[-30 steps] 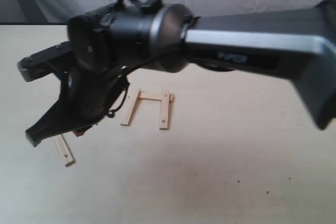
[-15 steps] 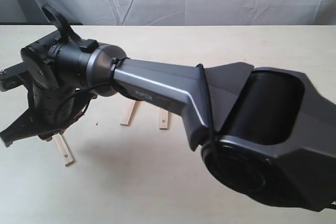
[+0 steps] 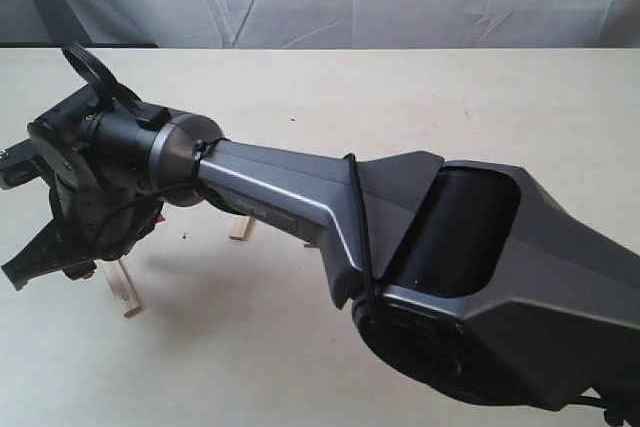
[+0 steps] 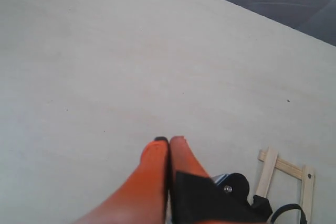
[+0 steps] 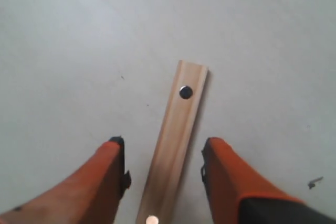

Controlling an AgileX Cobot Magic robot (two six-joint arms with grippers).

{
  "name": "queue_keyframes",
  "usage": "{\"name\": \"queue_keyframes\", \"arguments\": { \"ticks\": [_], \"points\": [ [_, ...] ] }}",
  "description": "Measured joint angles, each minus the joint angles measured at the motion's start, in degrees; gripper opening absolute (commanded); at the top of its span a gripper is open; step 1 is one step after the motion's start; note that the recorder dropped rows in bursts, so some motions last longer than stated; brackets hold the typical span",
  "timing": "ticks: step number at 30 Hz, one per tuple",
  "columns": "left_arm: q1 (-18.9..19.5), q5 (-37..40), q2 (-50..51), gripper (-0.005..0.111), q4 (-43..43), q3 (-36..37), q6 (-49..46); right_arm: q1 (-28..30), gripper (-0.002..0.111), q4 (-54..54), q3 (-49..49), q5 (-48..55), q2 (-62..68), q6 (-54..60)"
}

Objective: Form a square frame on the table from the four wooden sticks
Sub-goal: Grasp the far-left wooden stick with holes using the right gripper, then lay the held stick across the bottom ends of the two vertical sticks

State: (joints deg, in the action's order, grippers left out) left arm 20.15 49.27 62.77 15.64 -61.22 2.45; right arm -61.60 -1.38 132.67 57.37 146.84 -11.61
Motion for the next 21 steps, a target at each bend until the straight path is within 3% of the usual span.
{"name": "queue_keyframes", "arguments": {
  "ticks": [8, 11, 12, 13, 21],
  "points": [
    [0.0, 0.0, 0.0, 0.0, 0.98, 0.0, 0.0, -0.38, 0.047, 1.38, 0.1, 0.0, 2.48, -1.32],
    [0.0, -0.12, 0.0, 0.0, 2.13, 0.0, -0.8, -0.74, 0.027, 1.38, 0.1, -0.47, 2.63, -1.45],
    [0.0, -0.12, 0.0, 0.0, 2.25, 0.0, -0.96, -0.79, 0.018, 1.38, 0.1, -0.29, 2.63, -1.45],
    [0.0, -0.12, 0.0, 0.0, 2.41, 0.0, -1.07, -0.79, 0.001, 1.38, 0.12, -0.13, 2.63, -1.33],
    [0.0, 0.01, 0.0, 0.0, 2.55, 0.0, -2.45, 1.29, -0.001, 1.38, 0.32, 11.26, -2.17, 6.23]
  ]
}}
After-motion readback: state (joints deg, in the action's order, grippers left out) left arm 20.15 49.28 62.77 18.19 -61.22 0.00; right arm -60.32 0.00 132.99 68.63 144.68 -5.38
